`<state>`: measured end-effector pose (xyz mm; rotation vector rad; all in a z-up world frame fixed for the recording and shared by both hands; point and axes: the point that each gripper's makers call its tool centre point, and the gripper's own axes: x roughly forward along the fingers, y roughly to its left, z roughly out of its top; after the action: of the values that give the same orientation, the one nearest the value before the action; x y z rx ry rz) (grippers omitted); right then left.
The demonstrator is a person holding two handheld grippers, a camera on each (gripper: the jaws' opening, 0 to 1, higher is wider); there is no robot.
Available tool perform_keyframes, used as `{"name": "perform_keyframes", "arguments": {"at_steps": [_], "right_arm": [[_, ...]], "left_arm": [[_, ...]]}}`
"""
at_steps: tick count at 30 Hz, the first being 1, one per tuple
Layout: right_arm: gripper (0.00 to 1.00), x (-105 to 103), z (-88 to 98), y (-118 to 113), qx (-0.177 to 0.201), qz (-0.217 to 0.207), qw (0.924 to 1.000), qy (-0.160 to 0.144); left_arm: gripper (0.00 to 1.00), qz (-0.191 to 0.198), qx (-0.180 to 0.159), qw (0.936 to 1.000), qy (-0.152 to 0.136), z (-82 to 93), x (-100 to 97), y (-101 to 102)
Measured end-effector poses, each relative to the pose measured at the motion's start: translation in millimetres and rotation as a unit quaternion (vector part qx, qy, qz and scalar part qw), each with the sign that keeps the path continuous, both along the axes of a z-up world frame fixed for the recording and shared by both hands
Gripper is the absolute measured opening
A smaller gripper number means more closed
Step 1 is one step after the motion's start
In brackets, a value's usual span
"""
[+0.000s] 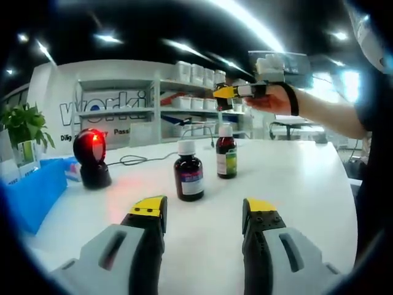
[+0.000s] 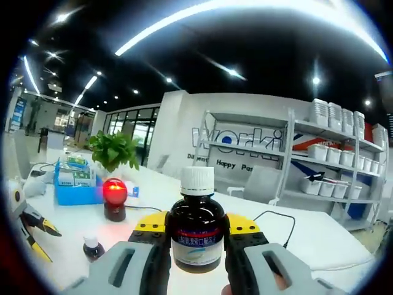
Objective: Rotate the medicine bottle to make it face forward pick up the medicine bottle inspect the drug traceability code place the medicine on the table
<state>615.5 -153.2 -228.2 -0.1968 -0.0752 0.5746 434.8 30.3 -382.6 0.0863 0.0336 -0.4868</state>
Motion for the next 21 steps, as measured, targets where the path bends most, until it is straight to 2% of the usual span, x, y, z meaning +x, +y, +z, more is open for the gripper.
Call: {"name": "perform_keyframes", "arguments": {"at_steps": [6,9,14,21], "right_arm": [[0.29,-4,-25.3,-17,-0.001,-0.032,0.9994,0.008],[0.29,-5,-38.1,-28,0.018,-0.053,0.9981,0.025],[0.29,-12,-58.7,-41,0.022,-0.08,0.9964,0.02],[0.29,-19,-92.9,-47,0.058,-0.098,0.9921,0.052]], "left_arm": [[0.4,0.0,0.003,1.0,0.002,-1.3,0.0,0],[0.4,0.002,0.006,1.0,0.003,-2.1,0.5,0],[0.4,0.002,0.007,1.0,0.004,-1.9,0.0,0],[0.4,0.002,0.01,0.9999,0.005,-2.0,-0.7,-2]]}}
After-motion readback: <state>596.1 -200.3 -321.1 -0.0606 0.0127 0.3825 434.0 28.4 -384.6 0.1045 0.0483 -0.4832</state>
